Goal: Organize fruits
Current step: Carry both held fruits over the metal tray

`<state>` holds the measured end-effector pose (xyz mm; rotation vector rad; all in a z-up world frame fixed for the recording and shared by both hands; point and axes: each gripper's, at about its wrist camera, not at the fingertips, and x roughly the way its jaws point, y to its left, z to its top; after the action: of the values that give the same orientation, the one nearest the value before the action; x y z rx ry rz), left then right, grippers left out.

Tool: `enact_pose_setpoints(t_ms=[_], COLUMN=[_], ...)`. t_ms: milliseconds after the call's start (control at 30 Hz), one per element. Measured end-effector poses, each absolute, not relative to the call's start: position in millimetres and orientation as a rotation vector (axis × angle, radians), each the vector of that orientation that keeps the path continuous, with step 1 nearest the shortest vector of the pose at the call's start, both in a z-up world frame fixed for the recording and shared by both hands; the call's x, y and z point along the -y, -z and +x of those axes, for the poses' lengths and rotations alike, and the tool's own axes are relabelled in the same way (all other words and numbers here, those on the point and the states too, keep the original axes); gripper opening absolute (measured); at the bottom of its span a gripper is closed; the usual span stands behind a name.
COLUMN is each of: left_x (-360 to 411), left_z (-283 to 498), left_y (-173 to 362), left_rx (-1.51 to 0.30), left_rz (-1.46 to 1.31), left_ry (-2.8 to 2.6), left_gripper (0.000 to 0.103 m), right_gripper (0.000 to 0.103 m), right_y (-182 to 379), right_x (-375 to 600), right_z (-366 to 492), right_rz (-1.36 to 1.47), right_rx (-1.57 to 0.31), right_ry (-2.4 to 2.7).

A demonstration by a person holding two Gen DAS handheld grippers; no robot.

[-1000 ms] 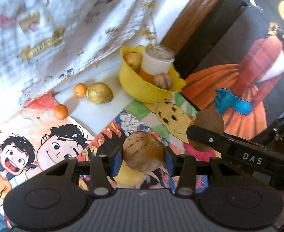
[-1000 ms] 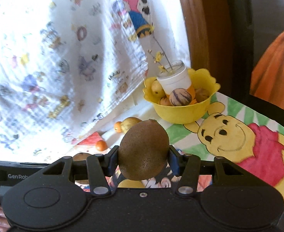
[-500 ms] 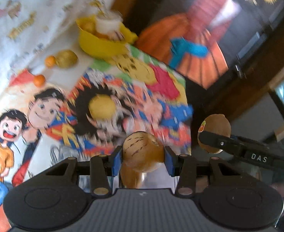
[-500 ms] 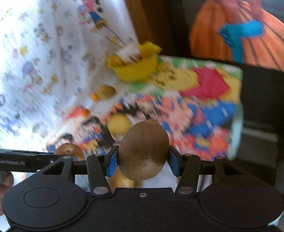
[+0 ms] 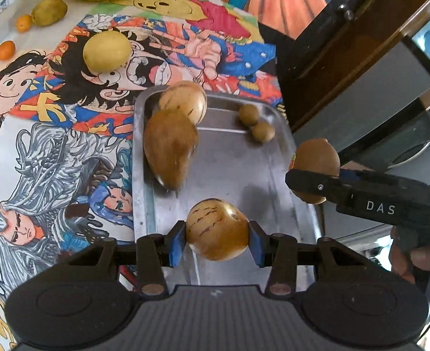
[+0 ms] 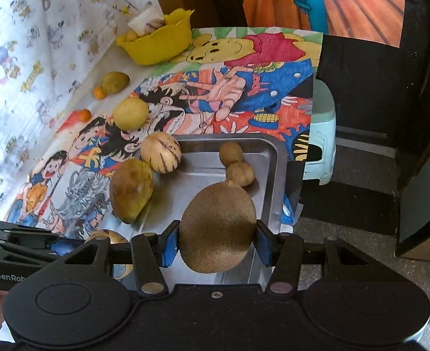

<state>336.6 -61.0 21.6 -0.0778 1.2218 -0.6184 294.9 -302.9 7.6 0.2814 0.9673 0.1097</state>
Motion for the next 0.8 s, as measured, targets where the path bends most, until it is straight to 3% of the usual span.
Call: enact_pose_setpoints(t_ms=[800], left_x=[66], left_z=[352], left_y=[-6], left_rx=[-1.304], left_rz=[-0.046], left_ry=[0.514], left_gripper=[0.053], right_gripper=[0.056], right_y=[14], right_x=[304], right_z=[334], right_rz=[0.295], right_rx=[-1.047], right_ry=[-0.098])
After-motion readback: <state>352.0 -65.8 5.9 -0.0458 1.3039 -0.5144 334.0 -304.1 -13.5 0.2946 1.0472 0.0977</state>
